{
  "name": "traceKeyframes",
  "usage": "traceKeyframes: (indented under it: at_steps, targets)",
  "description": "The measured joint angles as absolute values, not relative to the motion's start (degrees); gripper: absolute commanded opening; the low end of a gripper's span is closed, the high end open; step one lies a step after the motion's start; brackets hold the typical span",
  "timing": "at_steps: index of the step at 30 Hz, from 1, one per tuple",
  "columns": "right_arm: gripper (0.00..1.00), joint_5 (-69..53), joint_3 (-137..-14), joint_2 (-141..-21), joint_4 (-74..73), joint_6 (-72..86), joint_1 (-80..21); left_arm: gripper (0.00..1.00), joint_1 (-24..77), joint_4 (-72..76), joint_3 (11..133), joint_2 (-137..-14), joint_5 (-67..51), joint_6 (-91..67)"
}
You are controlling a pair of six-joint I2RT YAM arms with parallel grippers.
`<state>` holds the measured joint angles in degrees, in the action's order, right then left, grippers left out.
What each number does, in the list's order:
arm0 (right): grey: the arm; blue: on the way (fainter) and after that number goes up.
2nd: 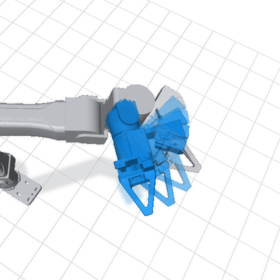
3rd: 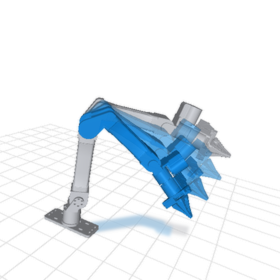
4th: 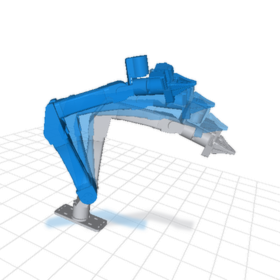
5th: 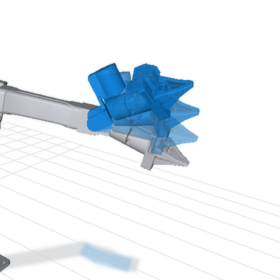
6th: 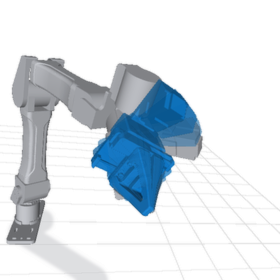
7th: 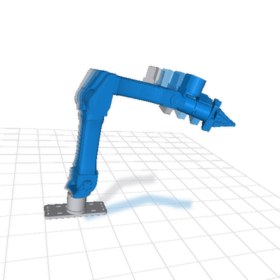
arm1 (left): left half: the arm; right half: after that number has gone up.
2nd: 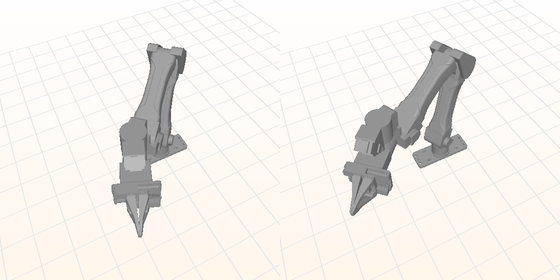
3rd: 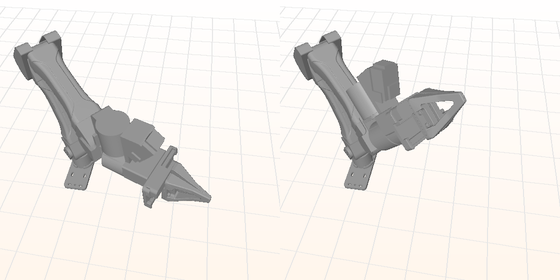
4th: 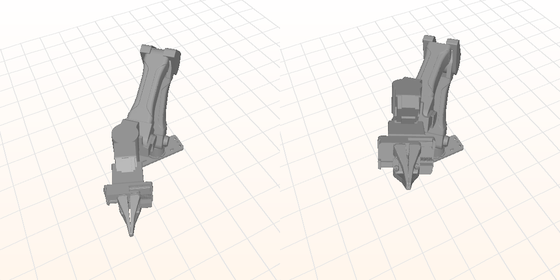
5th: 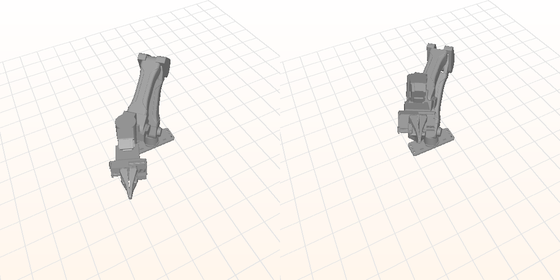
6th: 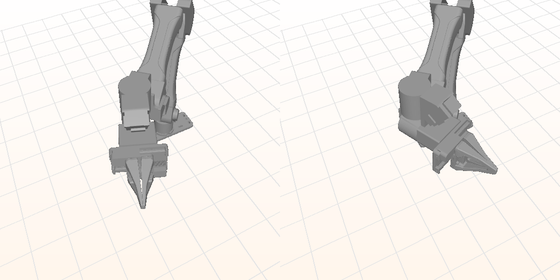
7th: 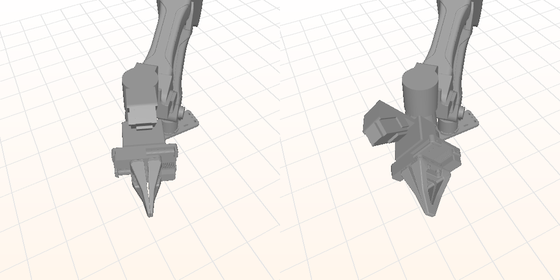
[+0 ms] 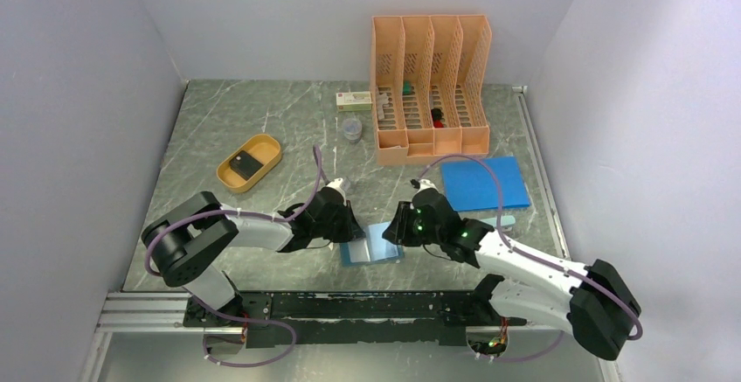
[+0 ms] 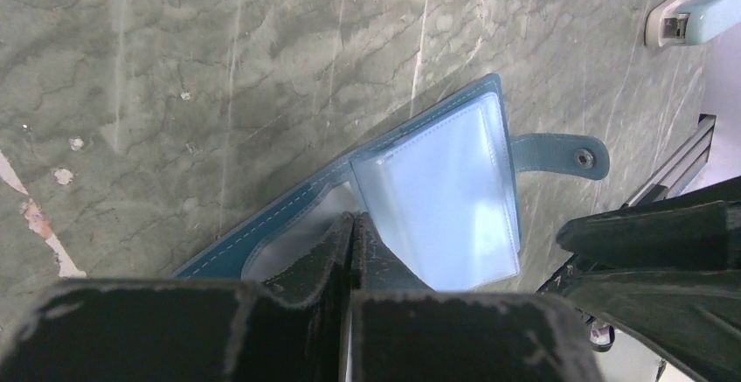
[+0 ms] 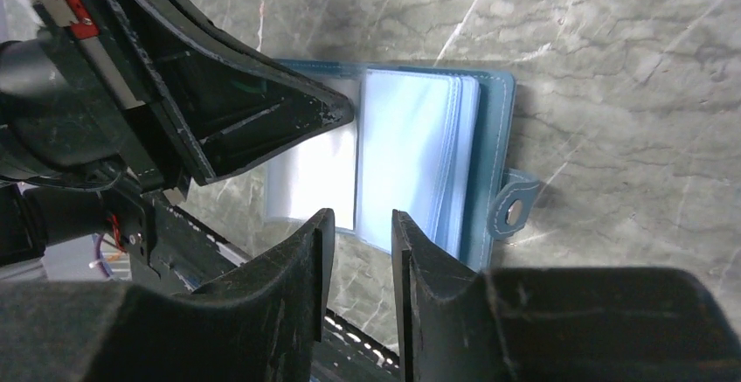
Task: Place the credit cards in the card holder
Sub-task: Open the card holder at the center of the board.
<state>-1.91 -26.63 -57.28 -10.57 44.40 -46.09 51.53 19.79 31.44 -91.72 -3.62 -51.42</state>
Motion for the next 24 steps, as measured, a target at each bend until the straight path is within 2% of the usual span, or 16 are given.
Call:
traceKeyframes:
  at_steps: [8,15,24]
  targets:
    - [0.35,-3.66,-25.17,-61.78,-7.44,45.52,-46.09,0.05,51.53,19.90,31.44,-91.74,-3.62,-51.42]
    - [0.39,-2.55,-24.12,-61.98,-7.33,45.87,-46.09,0.05,51.53,19.92,31.44,-91.77,-3.62,-51.42]
    - [0.38,-2.11,-22.44,-61.98,-6.96,46.09,-46.09,0.05,51.53,19.92,31.44,-91.77,-3.62,-51.42]
